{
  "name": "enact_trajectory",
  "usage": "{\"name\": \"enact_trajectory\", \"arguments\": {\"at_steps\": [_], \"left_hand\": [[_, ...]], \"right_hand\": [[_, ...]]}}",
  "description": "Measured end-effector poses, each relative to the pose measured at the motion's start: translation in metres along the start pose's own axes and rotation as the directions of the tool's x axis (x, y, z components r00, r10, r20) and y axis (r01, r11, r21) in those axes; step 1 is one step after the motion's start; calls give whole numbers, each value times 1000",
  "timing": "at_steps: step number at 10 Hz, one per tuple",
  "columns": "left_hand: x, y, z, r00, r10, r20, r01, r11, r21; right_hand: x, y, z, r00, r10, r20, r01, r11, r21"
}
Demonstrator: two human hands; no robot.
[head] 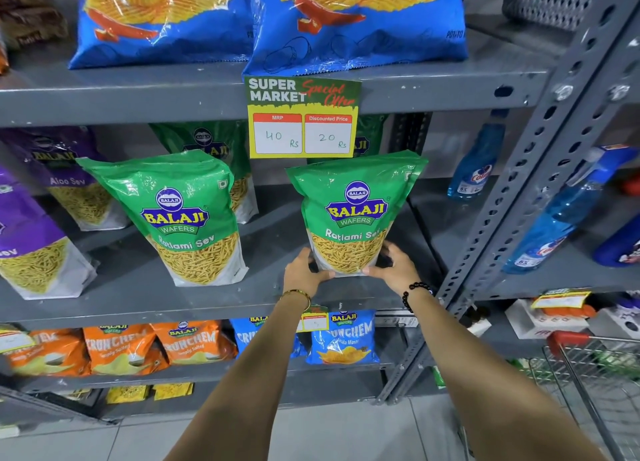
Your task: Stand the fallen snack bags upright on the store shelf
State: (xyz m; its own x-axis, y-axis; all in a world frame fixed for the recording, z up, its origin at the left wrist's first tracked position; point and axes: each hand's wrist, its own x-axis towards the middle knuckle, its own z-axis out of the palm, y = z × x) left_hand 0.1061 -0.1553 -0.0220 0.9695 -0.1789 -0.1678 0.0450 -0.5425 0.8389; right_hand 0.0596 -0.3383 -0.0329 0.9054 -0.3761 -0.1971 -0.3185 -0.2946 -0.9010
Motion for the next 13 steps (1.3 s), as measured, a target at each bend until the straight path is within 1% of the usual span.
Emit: {"name": "enact_trajectory", "arguments": {"at_steps": [6,10,11,12,13], "left_hand": [[0,1,3,1000,-11,-1,11,999,-31],[2,-1,4,1000,-4,13,4,1000,-14],[2,-4,3,1000,-12,23,11,1000,29],[0,-14,1,999,-34,35,29,990,140],[-9,-28,-3,1000,-14,27,4,944,329]], "right_hand": [[2,-4,-6,999,-4,42,7,998,-66],[2,-2,-6,999,-5,46,7,999,-46],[0,0,-6,999,17,48,-14,998,-56],[-7,7,-3,999,39,18,-36,991,-126],[-22,16,5,999,6,-38,-17,957,-288]]}}
